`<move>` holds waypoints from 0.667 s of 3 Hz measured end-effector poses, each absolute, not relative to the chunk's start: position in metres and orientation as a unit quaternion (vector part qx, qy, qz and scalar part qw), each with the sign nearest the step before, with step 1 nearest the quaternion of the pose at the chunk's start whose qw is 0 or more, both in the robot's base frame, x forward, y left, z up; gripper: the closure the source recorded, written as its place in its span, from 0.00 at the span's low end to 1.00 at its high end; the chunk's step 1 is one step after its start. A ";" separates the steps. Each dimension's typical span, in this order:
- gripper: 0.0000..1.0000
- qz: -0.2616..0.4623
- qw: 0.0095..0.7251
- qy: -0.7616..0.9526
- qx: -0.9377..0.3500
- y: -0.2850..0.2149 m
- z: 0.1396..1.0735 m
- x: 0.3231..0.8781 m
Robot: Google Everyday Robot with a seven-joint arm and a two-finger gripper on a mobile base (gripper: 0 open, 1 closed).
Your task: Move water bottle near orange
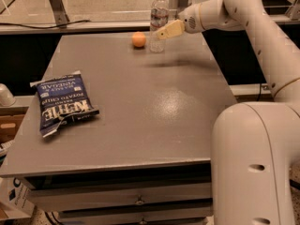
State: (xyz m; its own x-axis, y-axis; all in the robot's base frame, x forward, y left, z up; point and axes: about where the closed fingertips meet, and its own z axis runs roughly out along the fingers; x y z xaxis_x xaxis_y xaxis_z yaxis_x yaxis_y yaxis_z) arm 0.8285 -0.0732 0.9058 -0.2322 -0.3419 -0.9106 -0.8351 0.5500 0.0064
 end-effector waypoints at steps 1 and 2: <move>0.00 0.251 0.489 0.736 -0.397 -0.098 0.921 0.816; 0.00 0.245 0.502 0.728 -0.398 -0.125 0.938 0.792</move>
Offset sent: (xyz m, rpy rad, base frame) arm -0.0796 -0.0914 0.0565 0.0116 -0.1106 -0.0319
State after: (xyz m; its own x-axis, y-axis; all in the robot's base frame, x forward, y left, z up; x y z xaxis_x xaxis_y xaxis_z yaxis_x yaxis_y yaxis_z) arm 0.7918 -0.1249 0.9384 -0.1805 -0.3332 -0.9254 -0.8252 0.5632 -0.0419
